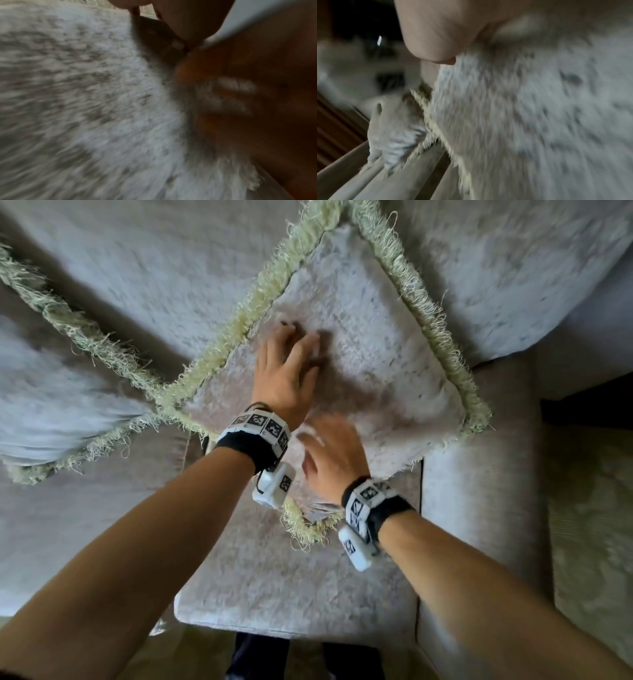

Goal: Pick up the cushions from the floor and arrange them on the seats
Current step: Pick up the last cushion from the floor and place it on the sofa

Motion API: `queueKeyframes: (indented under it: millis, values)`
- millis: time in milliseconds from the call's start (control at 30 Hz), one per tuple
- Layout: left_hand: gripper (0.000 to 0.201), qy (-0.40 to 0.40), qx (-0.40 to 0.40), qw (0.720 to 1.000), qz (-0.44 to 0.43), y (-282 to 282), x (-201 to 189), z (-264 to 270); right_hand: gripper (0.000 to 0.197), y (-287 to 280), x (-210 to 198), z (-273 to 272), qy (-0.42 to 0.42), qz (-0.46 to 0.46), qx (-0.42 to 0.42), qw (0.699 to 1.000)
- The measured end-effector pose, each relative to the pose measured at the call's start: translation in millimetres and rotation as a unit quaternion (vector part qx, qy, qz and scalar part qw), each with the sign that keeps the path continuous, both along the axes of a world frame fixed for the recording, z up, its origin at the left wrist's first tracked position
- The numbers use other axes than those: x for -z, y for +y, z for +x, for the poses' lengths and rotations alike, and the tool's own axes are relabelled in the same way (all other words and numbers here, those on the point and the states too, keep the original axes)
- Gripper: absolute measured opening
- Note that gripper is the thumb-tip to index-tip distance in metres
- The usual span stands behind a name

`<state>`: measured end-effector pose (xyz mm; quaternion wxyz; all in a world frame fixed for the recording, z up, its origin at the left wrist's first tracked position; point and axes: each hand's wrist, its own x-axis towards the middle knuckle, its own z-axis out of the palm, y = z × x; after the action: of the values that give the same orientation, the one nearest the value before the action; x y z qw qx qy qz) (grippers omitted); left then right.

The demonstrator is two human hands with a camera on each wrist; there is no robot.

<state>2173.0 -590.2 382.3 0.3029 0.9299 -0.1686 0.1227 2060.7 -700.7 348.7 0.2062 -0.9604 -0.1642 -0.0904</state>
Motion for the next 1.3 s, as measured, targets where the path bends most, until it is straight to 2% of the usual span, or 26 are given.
queueKeyframes:
  millis: [67, 133, 200, 267, 300, 367, 400, 433, 533, 600, 633, 667, 700, 733, 800, 833, 900, 933, 967, 1000, 1033, 1100, 1133, 1167, 1233, 1300]
  values:
    - [0.058, 0.024, 0.018, 0.999, 0.035, 14.2, 10.1, -9.8, 0.046, -17.9, -19.4, 29.3, -0.018, -0.08, 0.011, 0.997]
    - [0.07, 0.054, 0.051, 0.99, 0.124, 32.3, 24.2, -20.5, 0.063, -56.3, -15.2, 41.9, 0.03, -0.141, 0.024, 0.989]
    - [0.078, 0.089, 0.06, 0.97, 0.22, 52.5, 37.2, -31.4, 0.072, -100.8, 7.0, 28.3, 0.096, -0.195, 0.08, 0.973]
    - [0.079, 0.182, -0.032, 0.958, 0.222, 73.1, 47.0, -35.9, 0.079, -135.0, 27.3, 3.0, 0.193, -0.174, 0.204, 0.944]
    - [0.077, 0.261, -0.12, 0.942, 0.175, 82.8, 50.2, -37.2, 0.082, -145.5, 33.1, -9.2, 0.267, -0.146, 0.274, 0.912]
    - [0.072, 0.397, -0.281, 0.871, 0.069, 99.6, 54.1, -36.3, 0.078, -149.7, 29.5, -22.9, 0.388, -0.098, 0.376, 0.835]
    - [0.071, 0.418, -0.313, 0.851, 0.053, 104.6, 52.7, -36.3, 0.071, -144.1, 22.3, -23.7, 0.414, -0.095, 0.398, 0.813]
    - [0.07, 0.403, -0.315, 0.858, 0.053, 105.2, 49.5, -36.9, 0.061, -135.2, 15.1, -21.5, 0.406, -0.093, 0.383, 0.824]
    - [0.07, 0.22, -0.218, 0.946, 0.093, 77.6, 28.1, -33.5, 0.04, -87.3, -4.1, -7.7, 0.286, -0.013, 0.195, 0.938]
    - [0.072, 0.13, -0.131, 0.975, 0.123, 50.3, 16.0, -31.5, 0.026, -46.0, -20.0, 7.9, 0.109, 0.021, 0.059, 0.992]
    - [0.072, 0.112, -0.074, 0.981, 0.143, 40.3, 14.0, -32.3, 0.027, -28.3, -28.1, 19.1, 0.01, 0.022, 0.016, 1.0]
    - [0.071, 0.104, -0.023, 0.981, 0.162, 34.9, 15.9, -33.2, 0.04, -16.7, -36.5, 30.3, -0.047, 0.005, -0.01, 0.999]
    - [0.069, 0.113, 0.013, 0.977, 0.181, 36.3, 21.5, -34.4, 0.053, -17.4, -37.8, 40.8, -0.037, -0.044, -0.027, 0.998]
    - [0.069, 0.133, 0.019, 0.972, 0.193, 43.1, 26.1, -37.9, 0.062, -27.9, -33.5, 49.3, 0.016, -0.123, -0.038, 0.992]
    - [0.072, 0.228, -0.047, 0.954, 0.191, 67.6, 39.8, -45.9, 0.074, -70.8, -14.5, 45.7, 0.127, -0.28, -0.019, 0.951]
    - [0.075, 0.308, -0.1, 0.928, 0.183, 82.8, 46.4, -49.2, 0.079, -91.1, -3.8, 35.1, 0.156, -0.311, 0.014, 0.937]
    - [0.086, 0.469, -0.19, 0.846, 0.171, 123.8, 64.2, -53.4, 0.088, -109.2, 7.9, 7.7, 0.199, -0.278, 0.089, 0.935]
    - [0.091, 0.515, -0.203, 0.813, 0.178, 143.0, 71.2, -57.7, 0.092, -108.2, 7.3, -6.9, 0.23, -0.242, 0.136, 0.933]
    - [0.093, 0.542, -0.197, 0.796, 0.183, 159.4, 76.4, -61.6, 0.095, -107.2, 9.4, -19.7, 0.282, -0.204, 0.192, 0.917]
    - [0.09, 0.549, -0.197, 0.792, 0.181, 170.1, 81.0, -64.1, 0.094, -105.8, 7.3, -30.3, 0.351, -0.18, 0.235, 0.888]
    - [0.087, 0.549, -0.2, 0.79, 0.187, 175.6, 77.0, -68.0, 0.084, -106.1, 4.9, -38.1, 0.437, -0.164, 0.248, 0.849]
    - [0.075, 0.511, -0.207, 0.813, 0.19, 166.3, 38.3, -74.7, 0.041, -107.5, -1.7, -45.7, 0.566, -0.14, 0.197, 0.788]
    - [0.067, 0.503, -0.206, 0.818, 0.187, 163.1, 25.2, -75.0, 0.024, -106.4, -9.6, -46.2, 0.592, -0.132, 0.181, 0.774]
    - [0.06, 0.495, -0.202, 0.826, 0.181, 158.1, 10.6, -72.3, 0.019, -103.7, -18.8, -43.1, 0.588, -0.113, 0.194, 0.777]
    - [0.056, 0.479, -0.204, 0.839, 0.159, 147.3, -14.3, -63.5, 0.024, -92.4, -36.7, -25.1, 0.534, -0.099, 0.228, 0.808]
    - [0.057, 0.463, -0.207, 0.854, 0.115, 131.5, -38.2, -54.9, 0.026, -77.4, -56.9, 1.4, 0.504, -0.071, 0.205, 0.836]
